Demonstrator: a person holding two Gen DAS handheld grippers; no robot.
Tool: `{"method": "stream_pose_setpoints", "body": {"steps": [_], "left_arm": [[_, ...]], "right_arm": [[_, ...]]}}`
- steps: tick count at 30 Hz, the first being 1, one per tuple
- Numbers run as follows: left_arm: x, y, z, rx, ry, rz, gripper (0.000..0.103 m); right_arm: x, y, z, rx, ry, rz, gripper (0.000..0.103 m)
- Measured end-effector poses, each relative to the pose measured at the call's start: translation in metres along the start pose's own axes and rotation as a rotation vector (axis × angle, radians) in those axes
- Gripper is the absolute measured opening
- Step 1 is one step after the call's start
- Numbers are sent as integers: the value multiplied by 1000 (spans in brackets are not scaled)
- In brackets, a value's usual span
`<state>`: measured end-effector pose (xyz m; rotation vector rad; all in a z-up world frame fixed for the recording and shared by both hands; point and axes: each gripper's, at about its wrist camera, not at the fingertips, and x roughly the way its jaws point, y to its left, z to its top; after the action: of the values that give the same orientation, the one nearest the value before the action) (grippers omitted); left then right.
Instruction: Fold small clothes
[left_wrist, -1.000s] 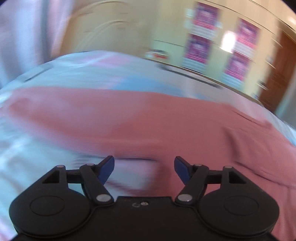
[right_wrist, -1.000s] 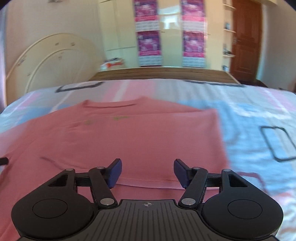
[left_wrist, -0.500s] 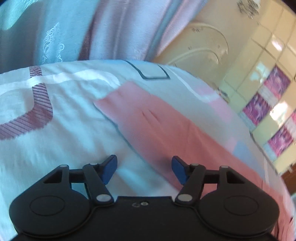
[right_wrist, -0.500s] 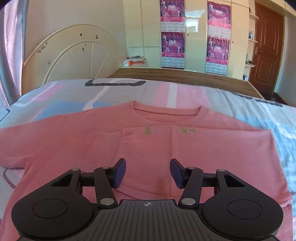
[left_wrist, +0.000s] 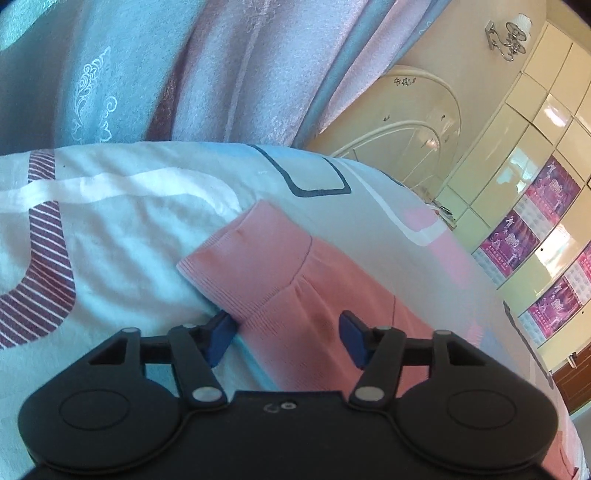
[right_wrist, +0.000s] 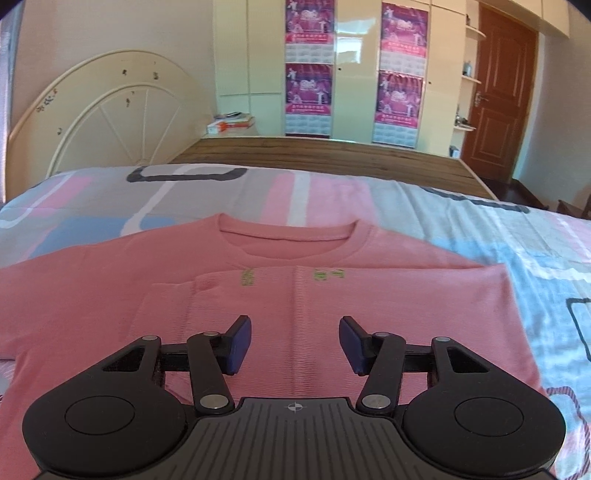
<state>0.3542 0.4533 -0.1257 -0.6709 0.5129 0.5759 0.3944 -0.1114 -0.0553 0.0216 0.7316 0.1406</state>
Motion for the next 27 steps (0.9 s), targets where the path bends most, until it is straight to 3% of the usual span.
{"method": "stream_pose_setpoints", "body": {"steps": [7,10,15,22,27], "left_arm": [[2,5,3,32,11,45,17],[1,-1,6,49,22,46,10],[-20,-31,4,113,-29,13,10],[-62,-133,-29,322,-66,-162,10],[-91,-243,-94,529,-13,-349,10]], "right_arm": [[-2,-13,1,20,4,-27,53],[-3,-18,1,24,3,-24,53],[-5,-30,0,45,-7,-12,53],[-14,-68,-2,99,-39,2,53],[-26,-101,-9,140,-54,18,53]]}}
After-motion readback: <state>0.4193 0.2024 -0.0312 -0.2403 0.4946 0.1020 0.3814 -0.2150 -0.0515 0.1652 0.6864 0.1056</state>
